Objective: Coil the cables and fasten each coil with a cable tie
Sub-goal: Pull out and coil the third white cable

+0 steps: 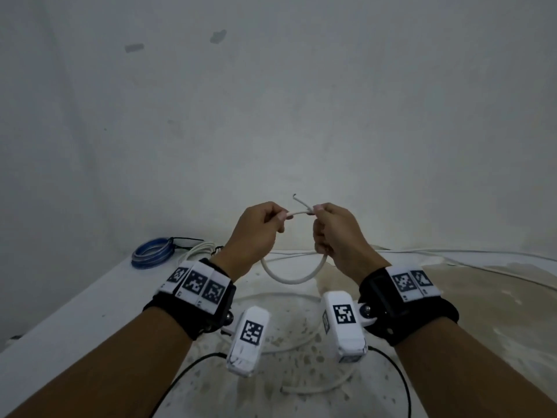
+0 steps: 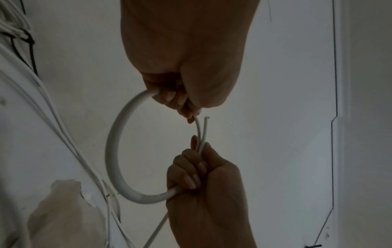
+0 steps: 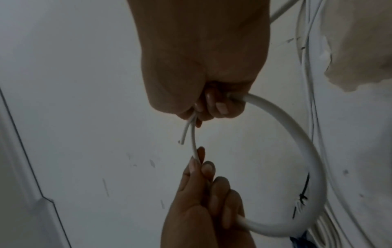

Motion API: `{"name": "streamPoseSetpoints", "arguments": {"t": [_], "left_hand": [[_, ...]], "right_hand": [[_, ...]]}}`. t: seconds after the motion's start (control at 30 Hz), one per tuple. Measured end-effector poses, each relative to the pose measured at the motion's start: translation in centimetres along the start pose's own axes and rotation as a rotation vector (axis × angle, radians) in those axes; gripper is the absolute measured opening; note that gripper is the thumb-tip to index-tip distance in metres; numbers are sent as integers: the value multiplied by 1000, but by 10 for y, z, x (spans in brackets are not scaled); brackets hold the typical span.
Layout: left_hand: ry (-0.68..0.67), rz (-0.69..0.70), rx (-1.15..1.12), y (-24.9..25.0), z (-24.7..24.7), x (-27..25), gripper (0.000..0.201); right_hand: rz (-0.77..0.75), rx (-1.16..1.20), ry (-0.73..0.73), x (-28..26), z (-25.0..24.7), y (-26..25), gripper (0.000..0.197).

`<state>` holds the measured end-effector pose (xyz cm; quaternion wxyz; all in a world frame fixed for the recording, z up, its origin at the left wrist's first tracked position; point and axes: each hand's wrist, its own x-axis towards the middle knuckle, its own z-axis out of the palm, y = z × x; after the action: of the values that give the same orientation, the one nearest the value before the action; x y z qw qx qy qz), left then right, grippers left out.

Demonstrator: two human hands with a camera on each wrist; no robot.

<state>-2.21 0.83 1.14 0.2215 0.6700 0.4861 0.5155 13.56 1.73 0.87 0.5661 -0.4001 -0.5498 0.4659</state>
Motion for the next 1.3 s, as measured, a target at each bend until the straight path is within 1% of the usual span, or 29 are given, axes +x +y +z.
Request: {"name": "streamPoseSetpoints", "arguments": {"t": [0.07, 0.13, 0.23, 0.33, 0.37, 0.43, 0.47, 0.6, 0.73, 0.83, 0.93, 1.0, 1.03, 1.07, 1.13, 1.17, 1.2, 1.23, 1.3], "left_hand": [[9, 22, -7, -4, 4, 5, 20], [6, 43, -21, -7, 9, 13, 19], [-24, 39, -35, -10, 15, 22, 23], [-134, -38, -197, -14, 25, 30, 15], [-132, -50, -237, -16, 29, 31, 18], [-44, -54, -262, -24, 38, 34, 32], [3, -53, -267, -27, 41, 35, 33], [102, -88, -265, -37, 51, 35, 26], [162, -104, -236, -46, 55, 35, 31], [221, -92, -195, -49, 60, 34, 35], [279, -48, -93, -50, 62, 32, 35], [306, -6, 14, -51, 59, 32, 37], [314, 10, 56, -52, 56, 32, 37], [315, 23, 91, -53, 53, 32, 37], [306, 44, 131, -55, 49, 32, 36], [292, 49, 123, -55, 49, 32, 36], [271, 52, 95, -54, 49, 32, 37], [249, 54, 53, -51, 49, 31, 37], [218, 51, -19, -45, 50, 31, 37]], "right_hand": [[51, 12, -84, 4, 0, 1, 23], [70, -33, -128, 10, 1, 5, 21], [35, -84, -102, 19, -3, 11, 21], [-39, -155, -39, 28, -7, 18, 22], [-56, -169, -28, 30, -7, 20, 23], [-59, -155, -24, 33, -10, 24, 25], [-47, -135, -23, 33, -11, 26, 25], [28, -70, -19, 34, -14, 34, 24], [87, -42, -53, 34, -19, 34, 21], [110, -16, -96, 34, -24, 33, 22], [160, -99, -152, 35, -28, 33, 21], [186, -307, -166, 34, -32, 30, 20], [167, -459, -153, 33, -34, 27, 19], [112, -641, -113, 33, -36, 25, 19], [-73, -1002, 25, 35, -40, 20, 27], [-162, -1097, 88, 36, -39, 17, 30], [-222, -1099, 111, 36, -37, 16, 32], [-255, -1061, 95, 37, -34, 16, 31], [-269, -937, 8, 38, -29, 20, 27]]}}
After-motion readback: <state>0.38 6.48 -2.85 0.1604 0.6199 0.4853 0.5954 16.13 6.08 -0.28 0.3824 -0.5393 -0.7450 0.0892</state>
